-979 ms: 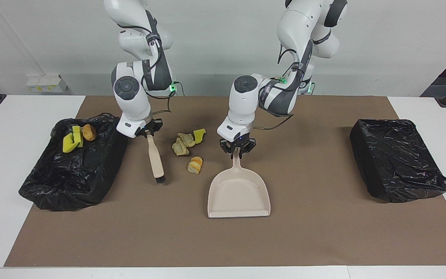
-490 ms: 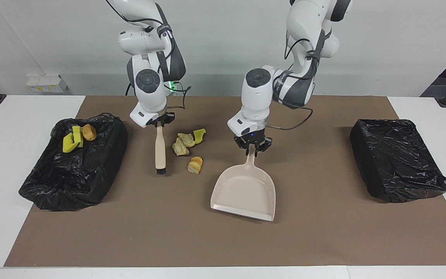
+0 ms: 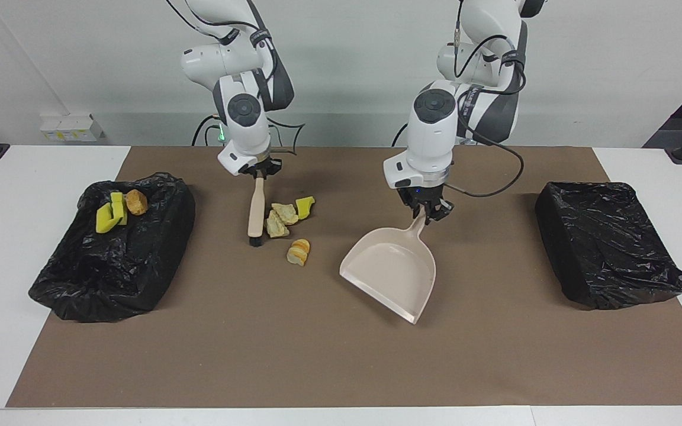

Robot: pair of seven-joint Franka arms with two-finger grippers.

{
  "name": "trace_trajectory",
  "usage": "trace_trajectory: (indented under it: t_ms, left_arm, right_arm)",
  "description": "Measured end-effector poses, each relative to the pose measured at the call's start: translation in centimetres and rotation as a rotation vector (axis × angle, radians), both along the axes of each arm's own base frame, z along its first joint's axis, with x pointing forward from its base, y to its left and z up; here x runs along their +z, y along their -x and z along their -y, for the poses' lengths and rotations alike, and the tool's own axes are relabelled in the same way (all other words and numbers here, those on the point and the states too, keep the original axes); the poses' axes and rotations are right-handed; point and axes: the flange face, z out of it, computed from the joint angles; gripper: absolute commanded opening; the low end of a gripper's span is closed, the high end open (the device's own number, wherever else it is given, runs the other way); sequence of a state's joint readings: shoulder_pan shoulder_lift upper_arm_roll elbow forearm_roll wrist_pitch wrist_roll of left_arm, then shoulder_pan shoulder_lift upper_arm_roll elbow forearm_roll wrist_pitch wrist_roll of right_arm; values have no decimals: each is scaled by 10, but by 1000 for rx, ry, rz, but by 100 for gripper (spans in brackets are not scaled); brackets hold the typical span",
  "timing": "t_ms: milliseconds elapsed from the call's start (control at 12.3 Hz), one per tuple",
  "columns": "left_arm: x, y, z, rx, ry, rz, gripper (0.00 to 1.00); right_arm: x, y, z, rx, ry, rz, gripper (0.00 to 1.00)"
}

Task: Sweep and dump trash in bin

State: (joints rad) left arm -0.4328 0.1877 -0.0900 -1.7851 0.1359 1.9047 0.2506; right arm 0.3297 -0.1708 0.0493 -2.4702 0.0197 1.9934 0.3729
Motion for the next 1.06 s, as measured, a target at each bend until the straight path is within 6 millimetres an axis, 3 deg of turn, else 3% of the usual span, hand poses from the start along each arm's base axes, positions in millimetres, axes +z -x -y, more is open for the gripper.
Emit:
trace_trajectory:
  t_ms: [245,490,1061]
  left_arm:
    - [-10,3,-19,-228,-13,-59,0]
    - [-21,12,-25,-393,-6,-70,0]
    - [-36,51,-42,-552,-18,-117,0]
  right_arm:
    - [0,9,-24,-84,-31,-4,0]
    - [1,15,-39,-167,-70,-27,0]
    - [6,15,-61,-462,-117,-32,0]
